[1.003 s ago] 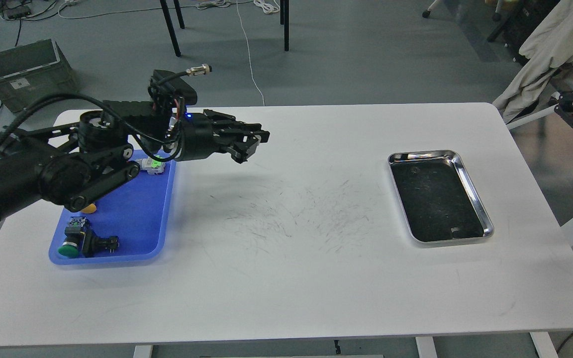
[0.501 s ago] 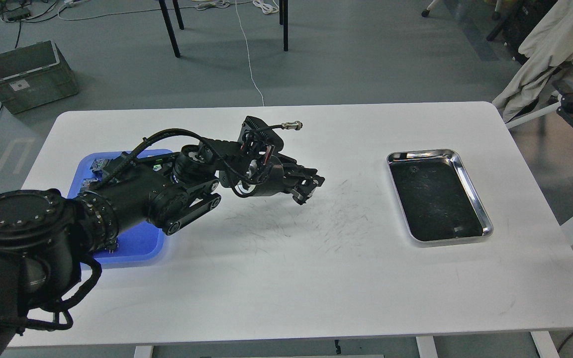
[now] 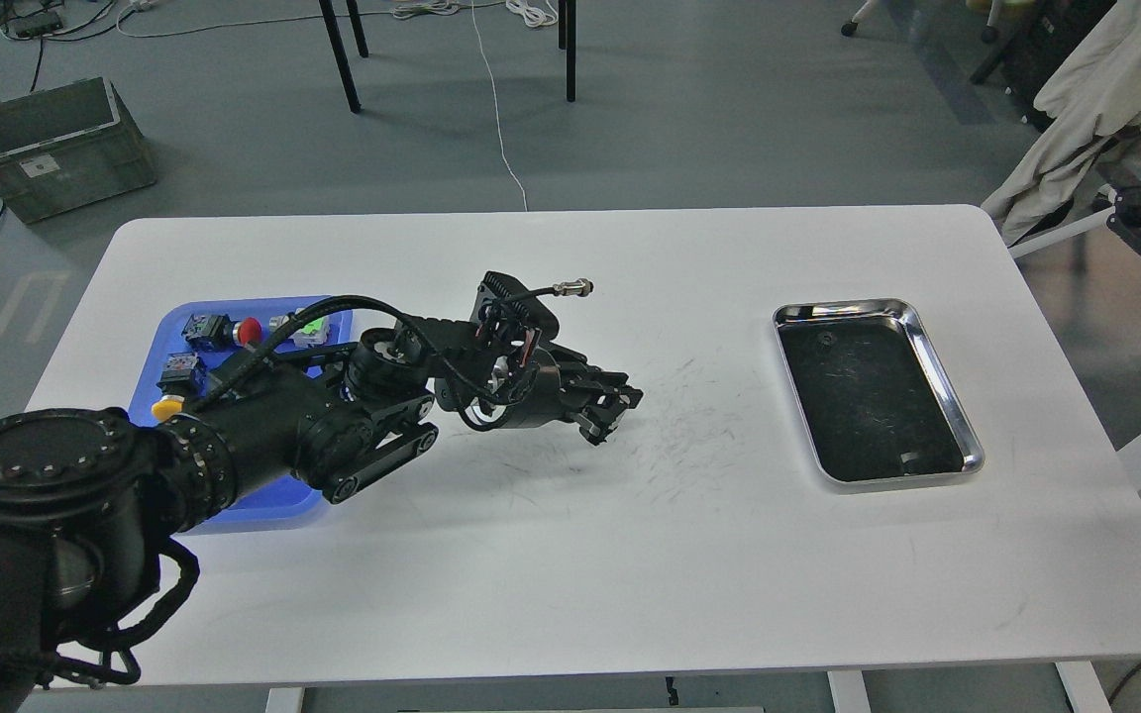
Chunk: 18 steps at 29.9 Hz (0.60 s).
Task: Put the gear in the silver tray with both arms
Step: 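Lower the gear and open the left gripper between the trays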
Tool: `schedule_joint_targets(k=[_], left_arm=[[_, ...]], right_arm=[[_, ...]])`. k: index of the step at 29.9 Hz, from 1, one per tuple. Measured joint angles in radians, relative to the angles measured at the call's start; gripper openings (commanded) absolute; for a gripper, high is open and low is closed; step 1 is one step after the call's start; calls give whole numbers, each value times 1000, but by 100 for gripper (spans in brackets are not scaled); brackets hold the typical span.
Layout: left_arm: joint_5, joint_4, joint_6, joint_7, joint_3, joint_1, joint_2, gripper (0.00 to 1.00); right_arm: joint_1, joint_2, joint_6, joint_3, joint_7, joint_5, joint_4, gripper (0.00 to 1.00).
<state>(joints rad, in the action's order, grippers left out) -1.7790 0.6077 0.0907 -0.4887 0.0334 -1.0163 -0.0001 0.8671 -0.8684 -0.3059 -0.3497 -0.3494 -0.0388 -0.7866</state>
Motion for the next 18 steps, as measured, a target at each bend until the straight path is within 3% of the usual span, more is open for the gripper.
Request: schedule_joint_targets(k=[18], left_arm=[[-5,32,-12,0,0,65,0,7]], right_arm=[[1,-2,1,0,1,-29,-6,96]])
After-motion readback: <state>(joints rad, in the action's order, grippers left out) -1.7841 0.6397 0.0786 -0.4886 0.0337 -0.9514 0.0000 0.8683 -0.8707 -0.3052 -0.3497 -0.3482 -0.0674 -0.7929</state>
